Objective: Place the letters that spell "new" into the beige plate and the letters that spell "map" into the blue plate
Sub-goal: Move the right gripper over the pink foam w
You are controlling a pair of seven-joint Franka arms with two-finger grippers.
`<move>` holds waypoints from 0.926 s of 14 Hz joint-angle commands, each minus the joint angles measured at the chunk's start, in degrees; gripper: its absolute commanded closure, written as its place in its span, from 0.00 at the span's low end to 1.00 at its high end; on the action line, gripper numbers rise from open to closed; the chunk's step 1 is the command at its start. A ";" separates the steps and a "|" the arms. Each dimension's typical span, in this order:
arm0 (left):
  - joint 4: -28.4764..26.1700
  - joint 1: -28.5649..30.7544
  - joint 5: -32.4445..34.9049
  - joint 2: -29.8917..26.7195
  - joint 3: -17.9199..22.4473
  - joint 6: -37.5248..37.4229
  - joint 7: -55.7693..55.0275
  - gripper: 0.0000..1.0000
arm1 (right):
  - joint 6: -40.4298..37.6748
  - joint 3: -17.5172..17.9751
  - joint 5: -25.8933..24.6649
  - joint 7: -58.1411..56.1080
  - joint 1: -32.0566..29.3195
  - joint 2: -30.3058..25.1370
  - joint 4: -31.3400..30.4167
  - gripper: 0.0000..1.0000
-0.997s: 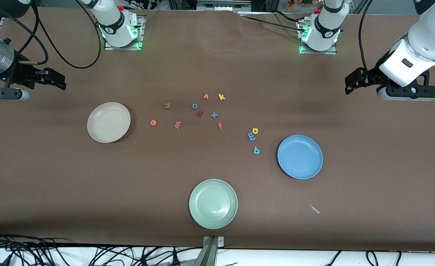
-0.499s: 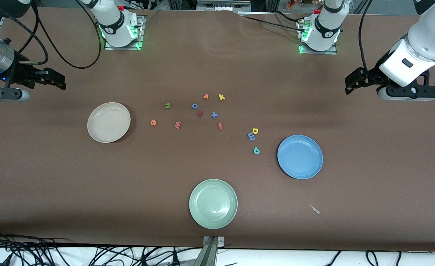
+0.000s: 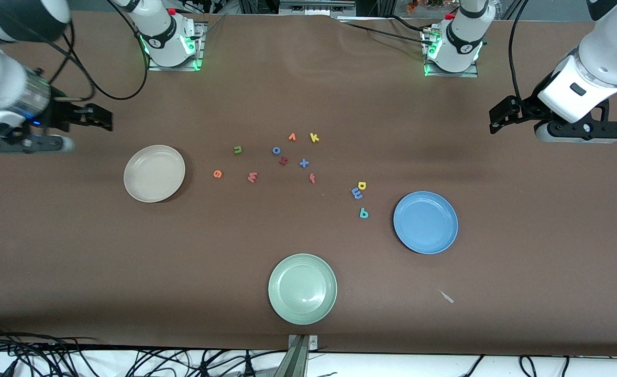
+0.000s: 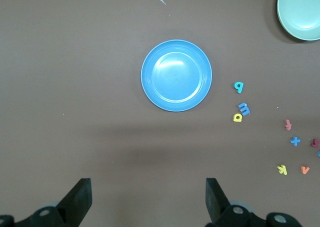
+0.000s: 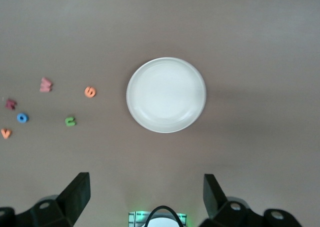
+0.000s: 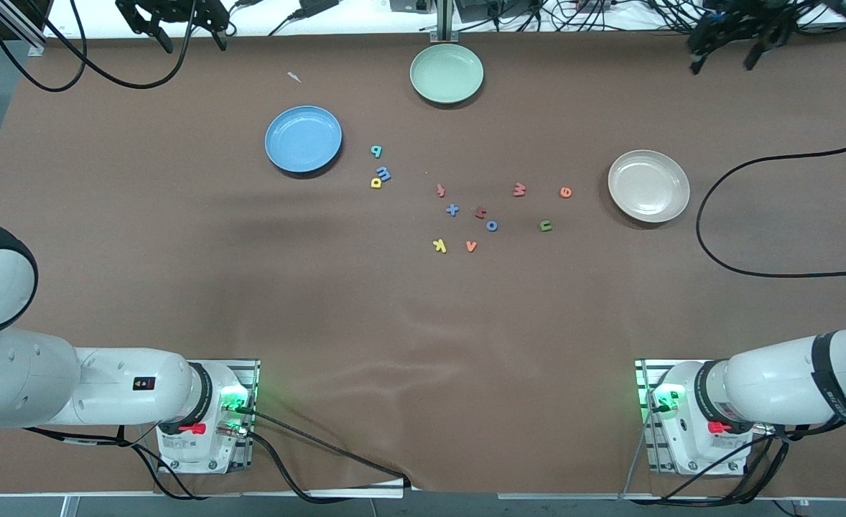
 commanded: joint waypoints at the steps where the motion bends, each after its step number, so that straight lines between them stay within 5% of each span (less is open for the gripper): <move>1: 1.40 -0.11 1.38 0.28 0.00 -1.26 -0.56 0.00 | -0.39 -0.17 -1.31 -0.14 5.53 4.36 1.05 0.00; 8: 1.40 -0.11 1.38 0.28 -0.09 -1.26 -0.56 0.00 | 13.39 -0.17 2.56 17.42 16.34 12.36 -3.78 0.00; 13: 1.40 -0.11 1.38 0.28 -0.09 -1.26 -0.47 0.00 | 36.13 2.28 2.56 29.98 18.98 13.24 -17.03 0.00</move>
